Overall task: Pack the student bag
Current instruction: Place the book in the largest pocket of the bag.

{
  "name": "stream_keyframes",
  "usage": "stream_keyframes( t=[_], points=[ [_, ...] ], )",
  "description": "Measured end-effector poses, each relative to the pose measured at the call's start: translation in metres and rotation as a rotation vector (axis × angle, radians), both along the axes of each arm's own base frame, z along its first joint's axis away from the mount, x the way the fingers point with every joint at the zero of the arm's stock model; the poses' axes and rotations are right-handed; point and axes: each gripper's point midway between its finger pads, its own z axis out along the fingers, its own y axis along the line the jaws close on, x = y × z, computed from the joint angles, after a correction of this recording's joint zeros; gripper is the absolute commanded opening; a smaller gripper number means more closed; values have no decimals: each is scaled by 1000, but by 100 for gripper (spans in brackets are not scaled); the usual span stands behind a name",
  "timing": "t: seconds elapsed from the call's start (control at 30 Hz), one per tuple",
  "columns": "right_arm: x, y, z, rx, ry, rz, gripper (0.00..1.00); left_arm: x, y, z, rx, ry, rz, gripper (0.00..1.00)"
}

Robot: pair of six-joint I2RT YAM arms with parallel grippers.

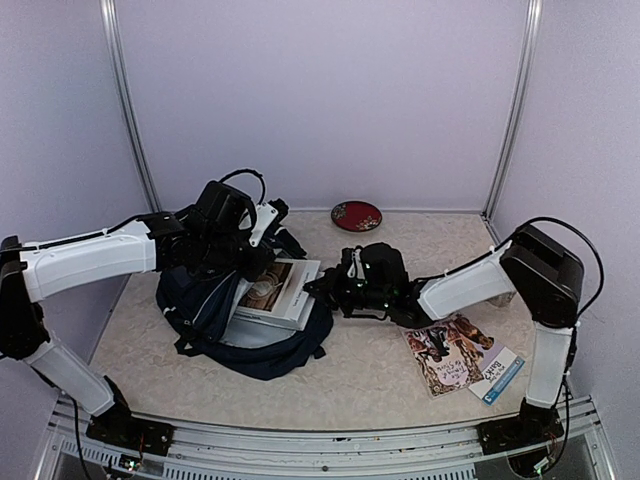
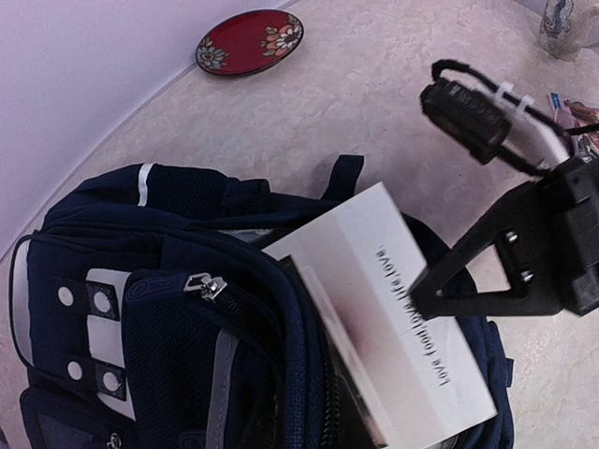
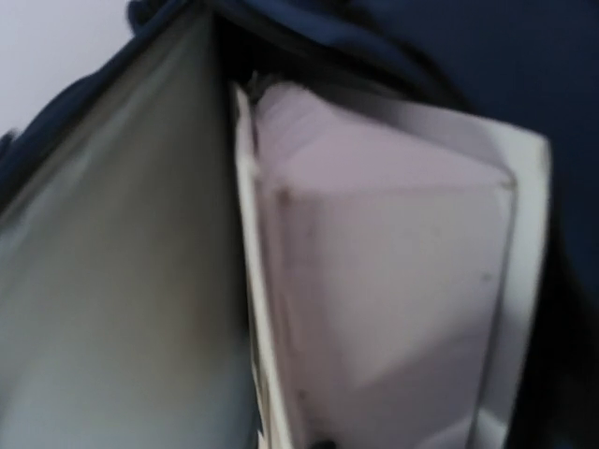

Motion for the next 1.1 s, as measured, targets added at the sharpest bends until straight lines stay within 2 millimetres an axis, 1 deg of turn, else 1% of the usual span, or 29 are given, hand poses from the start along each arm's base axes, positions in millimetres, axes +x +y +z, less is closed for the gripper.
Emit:
stream_keyframes(
  t=[0.1,0.17,0.27,0.3,0.43,0.53,0.57,0.6,0.63,0.67,0.7,0.8,0.83,0.9,0.97,1.0,1.03,1.07,1.1],
  points=[
    [9,25,-6,22,3,-37,0,-3,-1,6,-21,3,-12,0],
    [14,44,-4,32,-15,-56,0,-5,-1,9,-44,13,-20,0],
    [18,69,3,50,-42,-74,7,-5,1,17,-101,38,-32,0],
    [21,78,6,62,-52,-79,10,-4,3,20,-125,47,-33,0],
    [31,99,9,88,-67,-99,27,2,14,35,-199,55,-18,0],
    [39,113,7,84,-77,-93,32,0,13,34,-209,66,-22,0],
    [40,116,6,75,-79,-87,37,0,13,34,-209,67,-24,0],
    [40,117,4,64,-78,-80,46,0,13,34,-209,67,-22,0],
    [39,117,2,55,-78,-74,60,0,13,34,-208,66,-21,0],
    [37,117,2,42,-87,-63,83,0,14,33,-207,66,-18,0],
    [35,116,-1,18,-100,-51,99,1,14,33,-207,66,-16,0],
    [24,106,-7,-124,-167,-2,100,2,15,33,-203,62,-8,0],
    [21,100,-4,-197,-211,12,100,2,16,33,-201,59,-5,0],
    [12,89,13,-317,-307,37,100,3,17,33,-198,56,0,0],
    [4,72,40,-420,-392,44,100,4,17,33,-194,52,6,0],
    [0,59,54,-466,-428,39,100,4,17,33,-191,50,8,0],
    [-4,47,63,-506,-451,33,100,4,17,33,-188,47,10,0],
    [-9,30,71,-559,-470,16,100,4,16,32,-184,46,10,0],
    [-13,11,75,-621,-476,-3,100,3,16,32,-181,44,10,0]
  ],
)
